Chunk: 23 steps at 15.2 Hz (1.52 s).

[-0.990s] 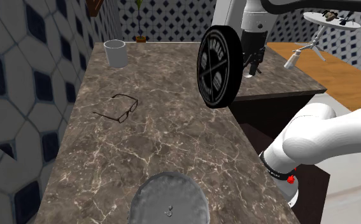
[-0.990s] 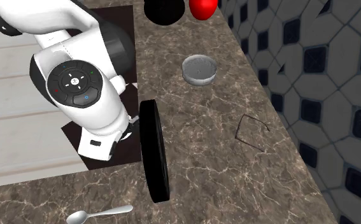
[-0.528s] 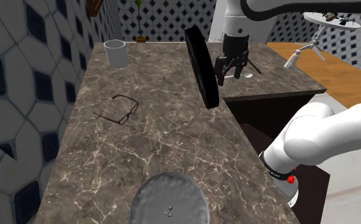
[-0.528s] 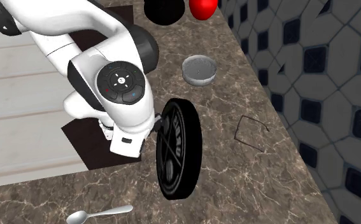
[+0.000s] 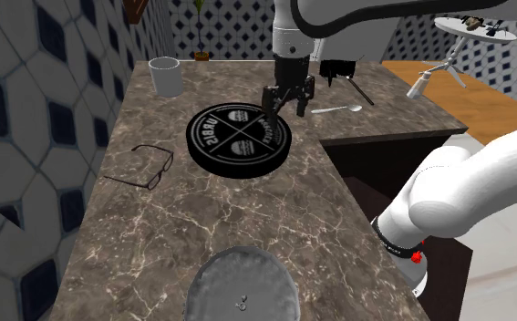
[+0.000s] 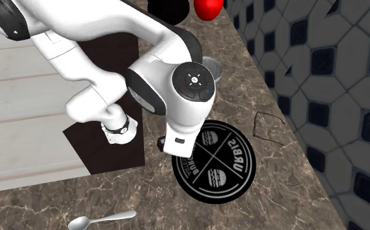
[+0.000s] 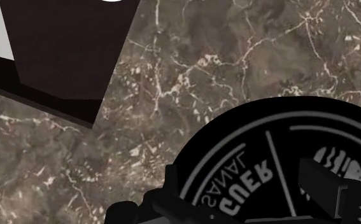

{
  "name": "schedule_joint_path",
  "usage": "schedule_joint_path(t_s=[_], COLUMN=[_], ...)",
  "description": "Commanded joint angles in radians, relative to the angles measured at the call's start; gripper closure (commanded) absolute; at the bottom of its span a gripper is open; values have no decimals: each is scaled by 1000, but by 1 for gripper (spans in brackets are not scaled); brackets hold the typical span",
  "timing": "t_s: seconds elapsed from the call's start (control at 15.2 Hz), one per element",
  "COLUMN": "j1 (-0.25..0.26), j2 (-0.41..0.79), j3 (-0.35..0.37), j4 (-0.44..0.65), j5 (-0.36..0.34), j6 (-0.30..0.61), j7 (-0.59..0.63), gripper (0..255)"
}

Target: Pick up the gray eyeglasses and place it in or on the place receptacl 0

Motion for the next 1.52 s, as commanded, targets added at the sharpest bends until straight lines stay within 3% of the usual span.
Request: schedule_joint_path(t_s=[0.0, 0.53, 1.12, 1.45], j1=[10, 48, 121, 122], j2=[66, 326, 640, 644], j3=[28, 125, 185, 184], j4=[51, 271, 607, 544], j5=[5, -23, -126, -128], j6=[27, 98, 95, 162], j7=[37, 187, 350, 351], gripper=[0, 0, 0, 0])
